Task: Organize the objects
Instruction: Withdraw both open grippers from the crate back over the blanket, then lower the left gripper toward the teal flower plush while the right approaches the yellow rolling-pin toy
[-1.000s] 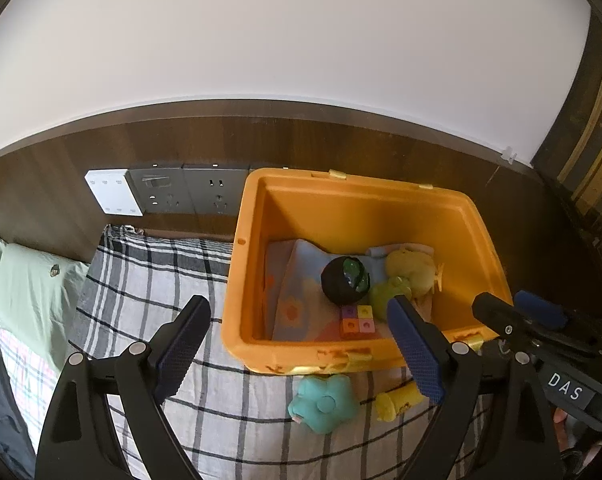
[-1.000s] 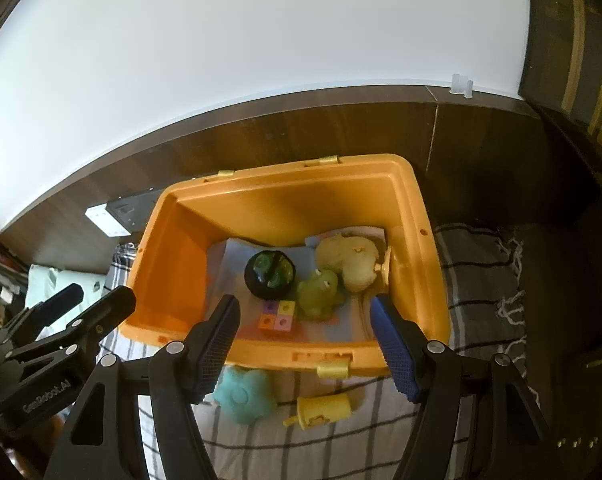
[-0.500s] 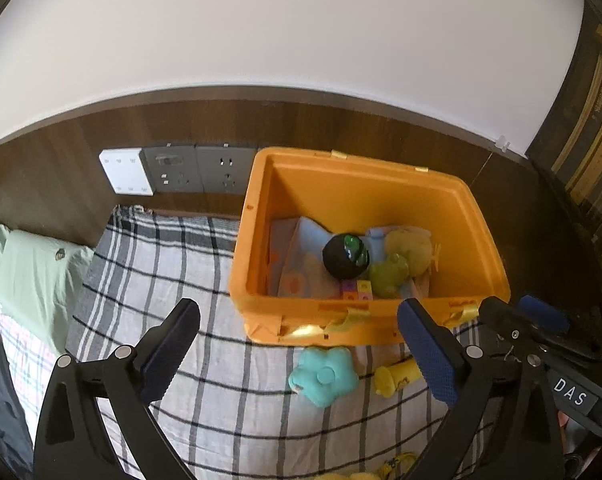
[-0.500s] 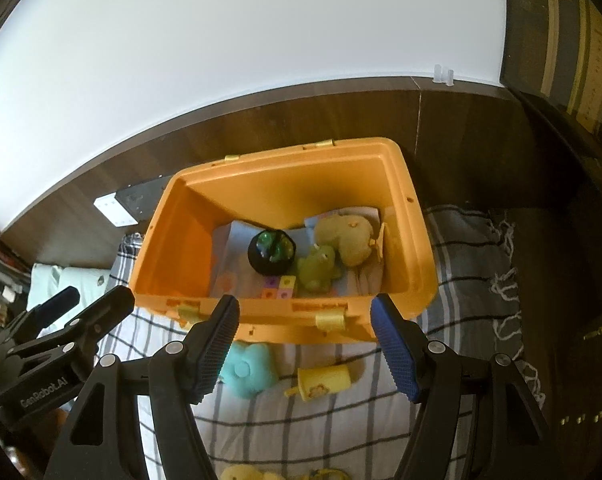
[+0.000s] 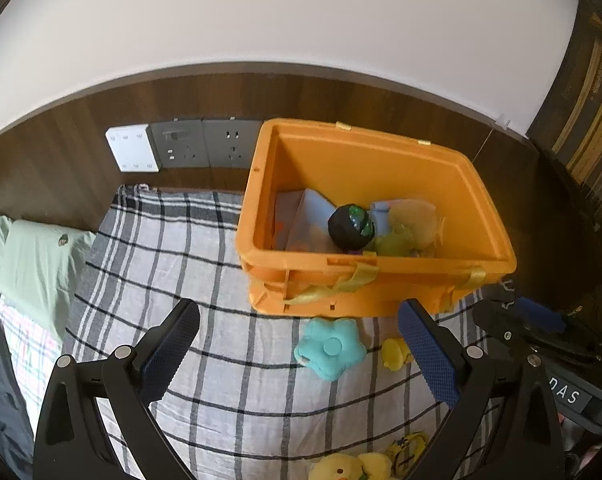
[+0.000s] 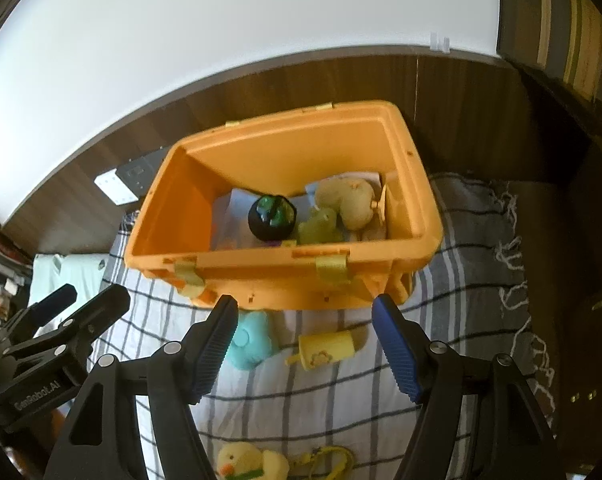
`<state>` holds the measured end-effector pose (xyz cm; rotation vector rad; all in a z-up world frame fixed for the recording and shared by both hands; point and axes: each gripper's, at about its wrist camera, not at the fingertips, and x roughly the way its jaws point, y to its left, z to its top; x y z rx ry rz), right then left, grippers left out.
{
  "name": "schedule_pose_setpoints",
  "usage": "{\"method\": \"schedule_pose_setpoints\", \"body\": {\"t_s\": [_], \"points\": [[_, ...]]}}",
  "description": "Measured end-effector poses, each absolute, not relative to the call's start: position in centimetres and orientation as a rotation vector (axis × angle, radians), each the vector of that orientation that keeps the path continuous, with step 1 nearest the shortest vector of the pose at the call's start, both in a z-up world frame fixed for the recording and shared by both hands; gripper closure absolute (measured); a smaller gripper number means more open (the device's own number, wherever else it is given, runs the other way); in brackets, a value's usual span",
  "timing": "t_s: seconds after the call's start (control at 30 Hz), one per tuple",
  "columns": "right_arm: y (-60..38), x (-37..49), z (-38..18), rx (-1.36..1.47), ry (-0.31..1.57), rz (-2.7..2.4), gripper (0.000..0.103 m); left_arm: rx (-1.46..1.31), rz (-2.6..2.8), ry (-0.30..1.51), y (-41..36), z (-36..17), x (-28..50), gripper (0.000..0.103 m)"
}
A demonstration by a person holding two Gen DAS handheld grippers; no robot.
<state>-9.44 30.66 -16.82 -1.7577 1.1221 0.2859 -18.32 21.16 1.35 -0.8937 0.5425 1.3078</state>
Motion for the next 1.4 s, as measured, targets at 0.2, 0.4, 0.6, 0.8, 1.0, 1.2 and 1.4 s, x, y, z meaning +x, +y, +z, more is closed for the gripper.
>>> {"method": "schedule_pose_setpoints", "body": {"t_s": [0.2, 0.4, 0.6, 0.8, 1.0, 1.2, 1.4], "points": [[29.4, -9.1, -16.9, -1.775, 1.103, 0.288, 0.034, -0.914, 1.302, 0.558, 20.9, 0.3, -18.4, 0.002], [28.3, -8.7, -17.0, -1.784, 1.095, 0.287, 0.034, -0.932, 1.296, 0.591, 20.7, -0.7, -18.3, 0.002], [27.3, -8.0, -17.4, -1.797, 1.069, 0.285, 0.034, -0.958, 1.290, 0.632, 20.9, -2.2, -18.1, 0.002], [25.9, -7.1, -17.9, -1.811, 1.059, 0.271, 0.034, -0.987, 1.277, 0.671, 20.9, -3.8, -17.9, 0.002], [24.8, -6.3, -18.3, -1.820, 1.030, 0.279, 0.034, -0.994, 1.250, 0.725, 21.0, -5.0, -17.7, 0.002], [24.2, -5.6, -18.6, -1.836, 1.007, 0.283, 0.034, -1.014, 1.237, 0.756, 21.1, -6.4, -17.4, 0.002], [23.4, -4.8, -19.0, -1.865, 0.958, 0.302, 0.034, -1.039, 1.222, 0.790, 21.0, -8.0, -17.1, 0.002]]}}
